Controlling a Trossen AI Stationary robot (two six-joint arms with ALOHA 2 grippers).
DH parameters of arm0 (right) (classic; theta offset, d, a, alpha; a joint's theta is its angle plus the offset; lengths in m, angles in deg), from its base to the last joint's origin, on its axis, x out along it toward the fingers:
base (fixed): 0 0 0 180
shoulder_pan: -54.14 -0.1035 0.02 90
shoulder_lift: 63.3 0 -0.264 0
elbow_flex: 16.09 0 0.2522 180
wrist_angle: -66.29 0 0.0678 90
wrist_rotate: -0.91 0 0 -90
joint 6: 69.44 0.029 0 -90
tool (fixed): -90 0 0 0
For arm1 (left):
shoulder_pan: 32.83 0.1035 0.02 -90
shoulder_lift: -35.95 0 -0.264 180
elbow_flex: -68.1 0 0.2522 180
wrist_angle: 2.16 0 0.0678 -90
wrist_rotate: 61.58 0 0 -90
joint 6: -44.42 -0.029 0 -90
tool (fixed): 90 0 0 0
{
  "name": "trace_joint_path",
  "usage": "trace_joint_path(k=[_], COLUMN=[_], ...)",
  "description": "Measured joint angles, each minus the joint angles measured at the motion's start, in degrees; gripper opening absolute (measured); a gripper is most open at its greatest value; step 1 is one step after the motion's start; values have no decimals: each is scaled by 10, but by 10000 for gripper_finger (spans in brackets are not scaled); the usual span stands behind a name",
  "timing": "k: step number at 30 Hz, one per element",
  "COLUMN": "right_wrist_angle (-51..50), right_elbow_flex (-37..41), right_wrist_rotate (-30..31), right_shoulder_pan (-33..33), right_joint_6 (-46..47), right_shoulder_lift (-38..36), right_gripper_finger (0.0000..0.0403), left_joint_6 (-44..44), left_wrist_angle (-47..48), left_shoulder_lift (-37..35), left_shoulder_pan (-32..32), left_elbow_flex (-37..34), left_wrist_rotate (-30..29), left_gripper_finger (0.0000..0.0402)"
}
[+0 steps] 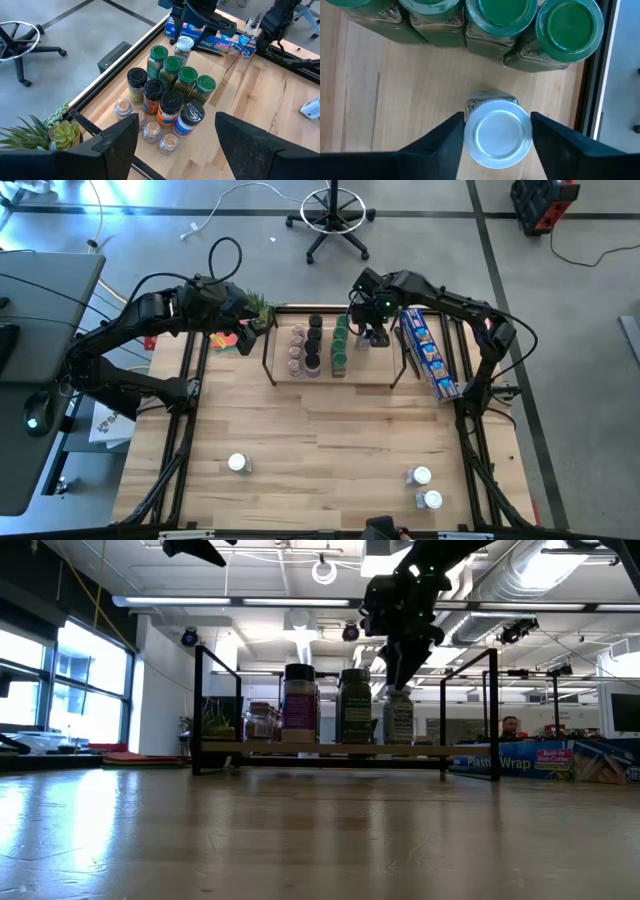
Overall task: Shelf spices
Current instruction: Put the white seasoning bottle on the shelf
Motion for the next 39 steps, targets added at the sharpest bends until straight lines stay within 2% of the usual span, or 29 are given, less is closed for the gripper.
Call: trace_joint_path(k=[4,9,25,29,35,39], right_wrist_angle=[-2,13,9,12,-1,-17], right_elbow_flex=[-2,-2,-1,-1,2,2], right_wrist_rotate=[-2,16,27,34,30,30], right_shoulder_pan=[0,3,22,23,22,22], right_joint_6=[10,49,72,71,72,72], right_shoulder_lift=[3,3,3,3,6,6], right_gripper_finger=[183,166,163,183,240,255], left_joint_6=[0,1,13,14,14,14], left_wrist_angle=[0,0,3,3,3,3], left_shoulder_lift=[0,0,0,0,0,0], left_shoulder_pan=[0,0,0,0,0,0], left_elbow_flex=[0,0,0,0,0,0], left_wrist_rotate=[0,0,1,1,0,-1], left_gripper_finger=[259,259,259,259,259,259])
